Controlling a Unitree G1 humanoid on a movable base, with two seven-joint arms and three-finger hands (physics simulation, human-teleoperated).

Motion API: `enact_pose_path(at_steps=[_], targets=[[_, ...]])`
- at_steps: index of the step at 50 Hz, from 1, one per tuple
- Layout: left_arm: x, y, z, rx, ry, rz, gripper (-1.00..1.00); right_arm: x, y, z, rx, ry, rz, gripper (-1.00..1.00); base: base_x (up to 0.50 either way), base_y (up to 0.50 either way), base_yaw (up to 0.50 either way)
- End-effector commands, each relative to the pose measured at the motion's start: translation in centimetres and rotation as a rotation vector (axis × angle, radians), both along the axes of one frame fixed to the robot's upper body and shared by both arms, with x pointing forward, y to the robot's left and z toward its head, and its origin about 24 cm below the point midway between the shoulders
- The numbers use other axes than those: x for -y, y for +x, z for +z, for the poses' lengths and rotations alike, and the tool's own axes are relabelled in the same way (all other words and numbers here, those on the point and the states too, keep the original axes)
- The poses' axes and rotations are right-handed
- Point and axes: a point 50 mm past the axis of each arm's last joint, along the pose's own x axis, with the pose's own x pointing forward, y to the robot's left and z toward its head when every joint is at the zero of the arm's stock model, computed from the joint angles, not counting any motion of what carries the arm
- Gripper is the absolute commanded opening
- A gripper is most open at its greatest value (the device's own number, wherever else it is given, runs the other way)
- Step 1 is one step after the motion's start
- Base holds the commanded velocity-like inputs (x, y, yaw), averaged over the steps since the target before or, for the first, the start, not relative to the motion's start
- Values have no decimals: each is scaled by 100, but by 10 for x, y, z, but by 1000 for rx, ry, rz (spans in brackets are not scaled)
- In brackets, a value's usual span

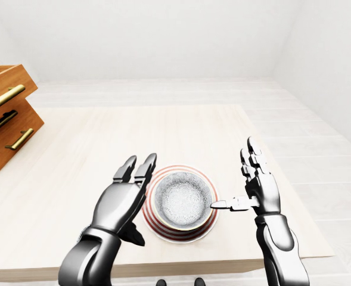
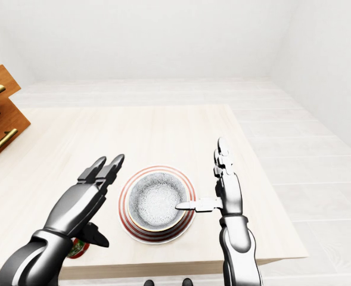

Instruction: Put the bowl on the plate.

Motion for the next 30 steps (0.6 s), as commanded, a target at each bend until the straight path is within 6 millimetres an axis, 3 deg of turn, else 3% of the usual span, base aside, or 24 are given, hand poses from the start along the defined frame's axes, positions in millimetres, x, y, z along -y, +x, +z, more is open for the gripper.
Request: enact_pose_path(at_steps=[1, 30], targets=[[-18, 7, 10, 56, -52, 62, 100, 0, -1, 0, -1, -2, 0, 100, 0, 0, 0], [-55, 18, 23, 122, -90, 165, 100, 0, -3, 5, 22, -13, -1, 100, 0, 0, 0]])
